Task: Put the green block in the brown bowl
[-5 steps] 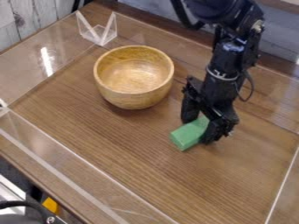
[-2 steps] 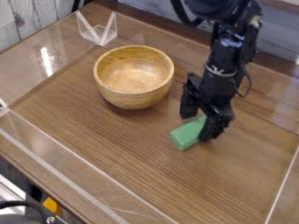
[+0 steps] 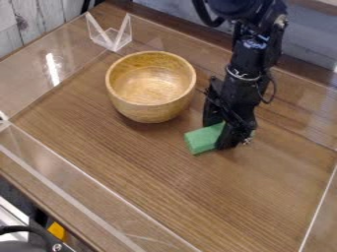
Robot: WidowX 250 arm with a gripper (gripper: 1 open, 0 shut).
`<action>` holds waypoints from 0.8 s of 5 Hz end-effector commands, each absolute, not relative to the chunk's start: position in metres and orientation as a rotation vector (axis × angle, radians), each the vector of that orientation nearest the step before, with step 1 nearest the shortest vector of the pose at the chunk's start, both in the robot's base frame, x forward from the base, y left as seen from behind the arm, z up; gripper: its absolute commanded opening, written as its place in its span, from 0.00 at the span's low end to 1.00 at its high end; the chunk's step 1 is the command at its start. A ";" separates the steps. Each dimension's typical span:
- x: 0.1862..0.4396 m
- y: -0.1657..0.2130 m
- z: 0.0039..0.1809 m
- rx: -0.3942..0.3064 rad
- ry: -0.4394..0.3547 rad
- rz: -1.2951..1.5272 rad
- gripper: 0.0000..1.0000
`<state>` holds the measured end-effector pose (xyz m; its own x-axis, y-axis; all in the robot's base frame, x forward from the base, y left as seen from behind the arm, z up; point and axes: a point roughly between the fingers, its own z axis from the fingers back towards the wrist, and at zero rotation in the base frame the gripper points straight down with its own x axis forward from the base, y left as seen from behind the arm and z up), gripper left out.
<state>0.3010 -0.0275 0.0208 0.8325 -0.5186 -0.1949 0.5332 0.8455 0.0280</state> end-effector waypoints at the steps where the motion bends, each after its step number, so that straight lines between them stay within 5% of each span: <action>1: 0.301 -0.034 0.031 0.082 0.144 -0.575 0.00; 4: 0.301 -0.046 0.050 0.049 0.149 -0.554 0.00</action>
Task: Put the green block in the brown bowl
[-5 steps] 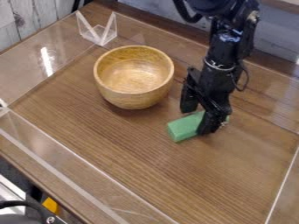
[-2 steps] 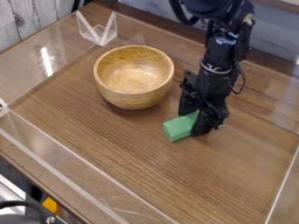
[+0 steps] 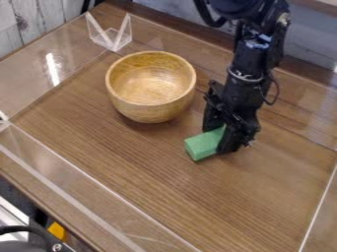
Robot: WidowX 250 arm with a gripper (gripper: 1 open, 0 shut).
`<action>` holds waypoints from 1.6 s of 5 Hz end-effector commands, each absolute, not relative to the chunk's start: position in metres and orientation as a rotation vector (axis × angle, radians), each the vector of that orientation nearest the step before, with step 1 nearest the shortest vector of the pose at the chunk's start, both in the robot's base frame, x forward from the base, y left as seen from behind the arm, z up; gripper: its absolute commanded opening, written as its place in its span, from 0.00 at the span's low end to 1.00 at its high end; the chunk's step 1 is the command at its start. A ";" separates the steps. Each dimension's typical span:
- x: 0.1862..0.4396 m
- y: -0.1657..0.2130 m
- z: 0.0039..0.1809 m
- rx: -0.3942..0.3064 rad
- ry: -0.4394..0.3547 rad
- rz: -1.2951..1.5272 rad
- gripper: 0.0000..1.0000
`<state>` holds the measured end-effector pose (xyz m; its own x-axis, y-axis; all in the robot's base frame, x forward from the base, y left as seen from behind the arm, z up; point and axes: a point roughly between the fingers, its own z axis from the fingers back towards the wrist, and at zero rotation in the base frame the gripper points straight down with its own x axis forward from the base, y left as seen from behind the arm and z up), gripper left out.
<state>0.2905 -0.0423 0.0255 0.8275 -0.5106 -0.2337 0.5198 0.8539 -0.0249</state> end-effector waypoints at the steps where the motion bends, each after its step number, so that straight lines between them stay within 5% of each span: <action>1: 0.302 -0.046 0.070 0.046 0.147 -0.565 0.00; 2: 0.309 -0.037 0.113 0.076 0.105 -0.522 0.00; 4: 0.325 0.030 0.149 0.093 0.073 -0.209 0.00; 8: 0.289 0.077 0.129 0.123 0.112 -0.017 0.00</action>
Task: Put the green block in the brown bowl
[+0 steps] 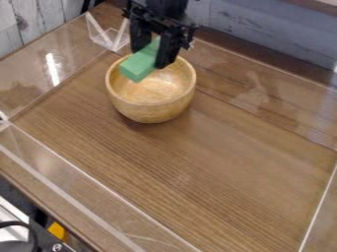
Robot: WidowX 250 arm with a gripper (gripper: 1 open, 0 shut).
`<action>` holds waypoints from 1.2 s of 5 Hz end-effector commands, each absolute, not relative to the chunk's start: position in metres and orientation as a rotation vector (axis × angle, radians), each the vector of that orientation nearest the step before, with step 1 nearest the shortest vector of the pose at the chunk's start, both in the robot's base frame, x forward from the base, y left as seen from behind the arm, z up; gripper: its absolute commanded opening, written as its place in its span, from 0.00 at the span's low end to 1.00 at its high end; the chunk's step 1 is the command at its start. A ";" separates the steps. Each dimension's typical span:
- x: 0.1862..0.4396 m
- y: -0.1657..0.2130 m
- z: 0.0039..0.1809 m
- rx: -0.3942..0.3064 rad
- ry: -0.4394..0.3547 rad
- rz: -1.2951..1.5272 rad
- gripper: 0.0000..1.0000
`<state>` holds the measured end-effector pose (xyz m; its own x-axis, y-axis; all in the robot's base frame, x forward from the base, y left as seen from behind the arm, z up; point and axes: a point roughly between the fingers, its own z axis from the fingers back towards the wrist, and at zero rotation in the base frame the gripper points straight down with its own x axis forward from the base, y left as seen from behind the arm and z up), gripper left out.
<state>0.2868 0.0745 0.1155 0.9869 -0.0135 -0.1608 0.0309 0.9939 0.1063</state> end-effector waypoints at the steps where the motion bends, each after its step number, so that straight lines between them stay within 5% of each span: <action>1: 0.287 0.080 0.115 0.133 0.122 -0.007 0.00; 5: 0.284 0.066 0.103 0.147 0.048 -0.004 0.00; 6: 0.284 0.072 0.123 0.151 0.025 -0.020 0.00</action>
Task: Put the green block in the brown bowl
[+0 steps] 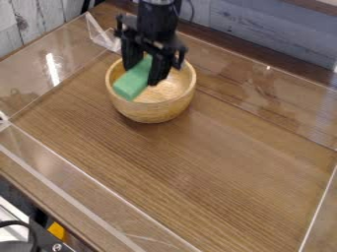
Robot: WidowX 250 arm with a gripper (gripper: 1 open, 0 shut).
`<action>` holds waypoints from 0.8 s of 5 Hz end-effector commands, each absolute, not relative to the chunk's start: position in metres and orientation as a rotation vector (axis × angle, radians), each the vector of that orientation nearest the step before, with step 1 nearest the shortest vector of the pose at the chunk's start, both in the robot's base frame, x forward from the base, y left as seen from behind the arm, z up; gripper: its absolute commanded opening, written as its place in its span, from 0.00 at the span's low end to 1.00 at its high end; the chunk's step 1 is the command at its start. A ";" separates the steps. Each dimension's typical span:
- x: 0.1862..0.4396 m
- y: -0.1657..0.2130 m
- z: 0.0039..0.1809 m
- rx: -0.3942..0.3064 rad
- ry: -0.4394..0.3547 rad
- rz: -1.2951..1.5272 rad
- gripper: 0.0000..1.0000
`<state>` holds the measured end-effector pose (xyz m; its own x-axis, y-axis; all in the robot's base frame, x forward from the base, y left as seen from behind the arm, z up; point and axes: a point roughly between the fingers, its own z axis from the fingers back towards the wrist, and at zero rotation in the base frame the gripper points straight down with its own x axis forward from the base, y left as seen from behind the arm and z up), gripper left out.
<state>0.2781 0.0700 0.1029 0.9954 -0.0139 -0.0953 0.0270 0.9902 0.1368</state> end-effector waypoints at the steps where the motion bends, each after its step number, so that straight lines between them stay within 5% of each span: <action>1: 0.283 0.076 0.137 0.158 -0.001 -0.035 0.00; 4: 0.290 0.073 0.122 0.186 0.004 -0.036 0.00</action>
